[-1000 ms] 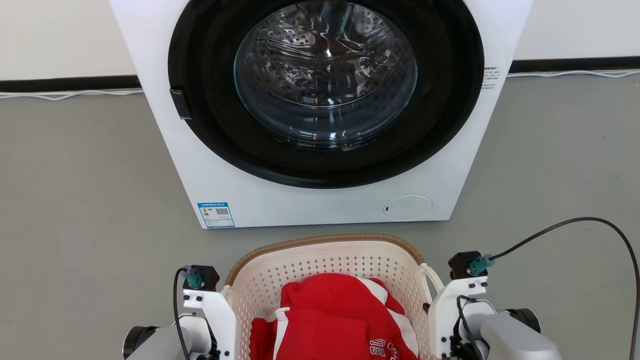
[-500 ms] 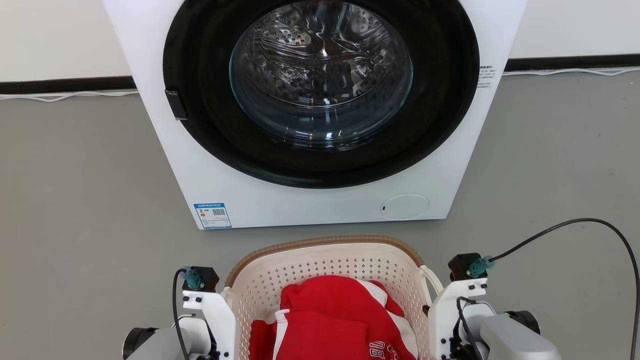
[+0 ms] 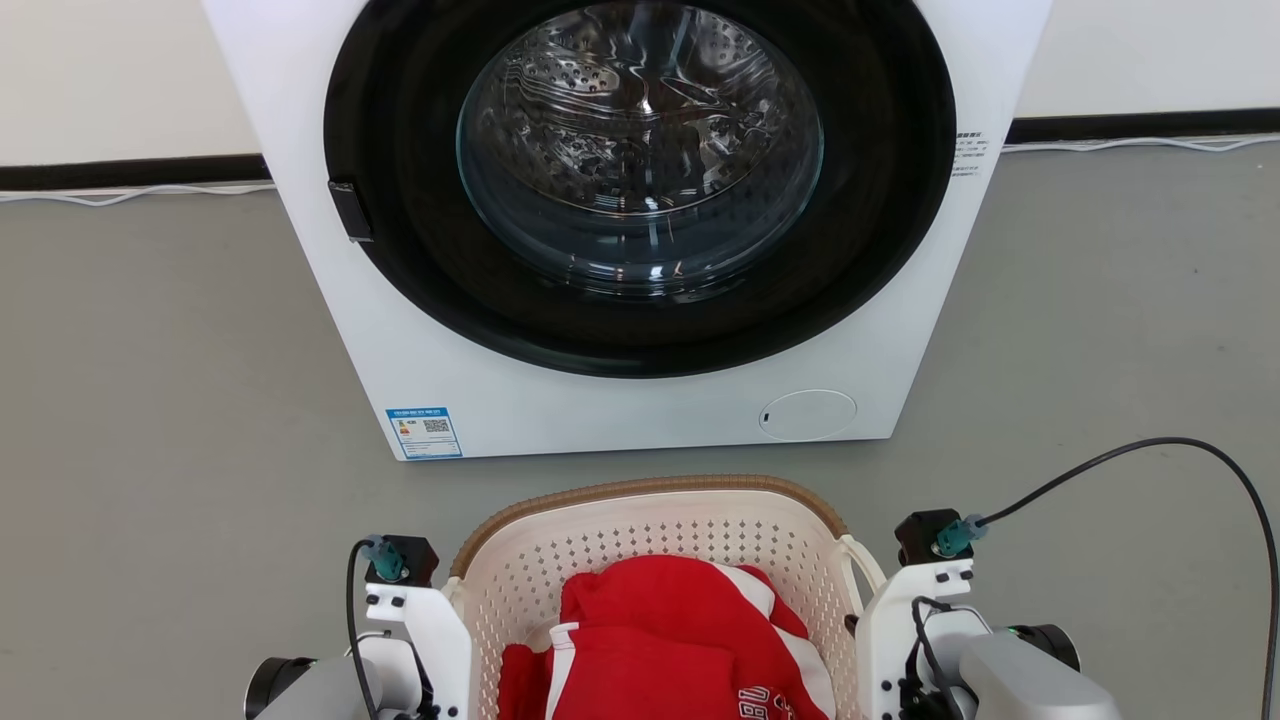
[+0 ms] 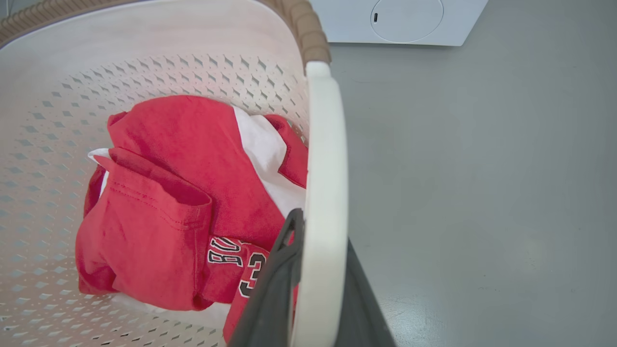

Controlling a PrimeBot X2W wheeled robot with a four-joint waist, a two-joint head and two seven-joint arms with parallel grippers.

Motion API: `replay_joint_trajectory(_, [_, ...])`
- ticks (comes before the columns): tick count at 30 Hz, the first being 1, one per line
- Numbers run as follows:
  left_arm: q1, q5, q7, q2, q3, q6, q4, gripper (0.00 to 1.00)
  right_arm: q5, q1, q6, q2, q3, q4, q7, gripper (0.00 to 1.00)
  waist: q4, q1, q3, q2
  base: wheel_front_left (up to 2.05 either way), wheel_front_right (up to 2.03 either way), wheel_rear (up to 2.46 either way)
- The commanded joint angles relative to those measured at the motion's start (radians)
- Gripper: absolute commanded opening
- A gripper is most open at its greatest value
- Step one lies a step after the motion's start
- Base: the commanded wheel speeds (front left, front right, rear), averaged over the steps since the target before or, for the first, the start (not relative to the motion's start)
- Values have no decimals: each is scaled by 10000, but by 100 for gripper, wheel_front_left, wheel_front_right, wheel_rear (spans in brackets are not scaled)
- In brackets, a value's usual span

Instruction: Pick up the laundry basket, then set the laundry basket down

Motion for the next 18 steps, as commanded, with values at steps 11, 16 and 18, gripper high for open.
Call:
replay_joint_trajectory(11, [-499,-70,-207,335,-78,-75,-5,0,300,-276,88,38,426,-170,-235,0,-31,0,174,-1,0,0,0])
replay_joint_trajectory(16, [-857,-17,-476,449,-134,-75,7,0,326,-392,88,38,552,-311,-672,0,-31,0,615,-1,0,0,0])
replay_joint_trajectory(18, [-1050,18,-648,469,-135,-75,37,0,322,-471,88,38,601,-391,-941,0,-17,0,883,-1,0,0,0])
